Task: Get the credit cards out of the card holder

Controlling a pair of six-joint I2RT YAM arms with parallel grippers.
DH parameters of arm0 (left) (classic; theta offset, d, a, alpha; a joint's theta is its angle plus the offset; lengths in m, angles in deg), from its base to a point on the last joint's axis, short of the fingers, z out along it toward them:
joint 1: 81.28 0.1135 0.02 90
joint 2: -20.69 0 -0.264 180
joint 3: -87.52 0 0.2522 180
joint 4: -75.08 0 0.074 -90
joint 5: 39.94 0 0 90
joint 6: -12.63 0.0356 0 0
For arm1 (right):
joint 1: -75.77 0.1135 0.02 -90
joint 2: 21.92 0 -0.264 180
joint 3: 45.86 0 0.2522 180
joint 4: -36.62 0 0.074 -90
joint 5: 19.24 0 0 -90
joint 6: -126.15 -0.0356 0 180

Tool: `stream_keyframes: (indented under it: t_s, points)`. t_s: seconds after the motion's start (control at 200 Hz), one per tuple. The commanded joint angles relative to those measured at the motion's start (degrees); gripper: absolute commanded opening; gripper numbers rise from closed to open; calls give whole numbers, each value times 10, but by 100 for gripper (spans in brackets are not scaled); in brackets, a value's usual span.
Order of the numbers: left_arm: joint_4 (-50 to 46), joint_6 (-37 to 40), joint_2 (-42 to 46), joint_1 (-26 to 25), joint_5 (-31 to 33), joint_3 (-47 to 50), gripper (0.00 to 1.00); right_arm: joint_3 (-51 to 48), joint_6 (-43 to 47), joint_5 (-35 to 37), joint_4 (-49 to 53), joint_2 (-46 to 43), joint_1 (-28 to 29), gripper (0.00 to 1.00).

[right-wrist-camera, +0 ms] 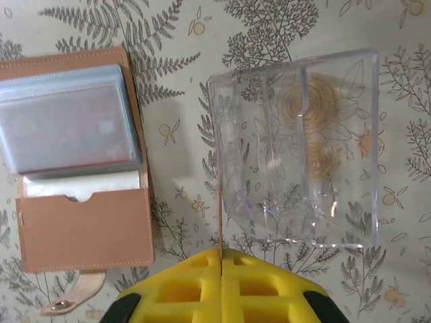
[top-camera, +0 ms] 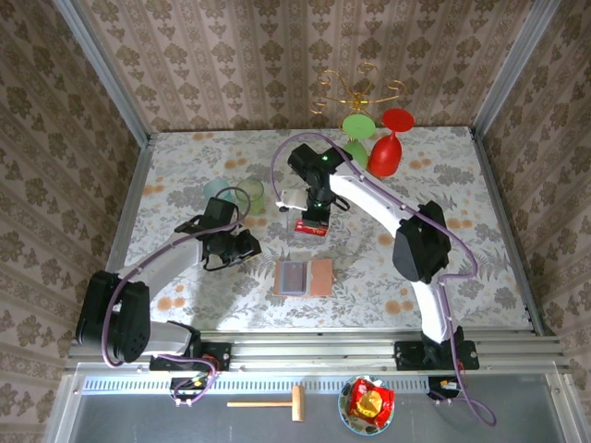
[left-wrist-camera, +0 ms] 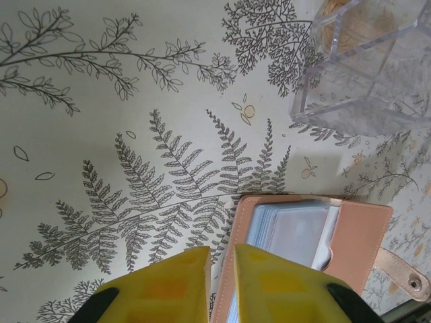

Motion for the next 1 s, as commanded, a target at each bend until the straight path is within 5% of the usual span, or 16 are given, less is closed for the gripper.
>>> stream_keyframes:
  t_s: [0.0,0.385,0.995]
  points:
    - [5,2,13,8,-6,9,17,60,55,15,76,34,4,0]
    - [7,2,3,16,-14,3,17,190,76,17,128,136,0,0]
    - [7,1,5,20,-17,9,17,221,44,-27,150,185,-6,0]
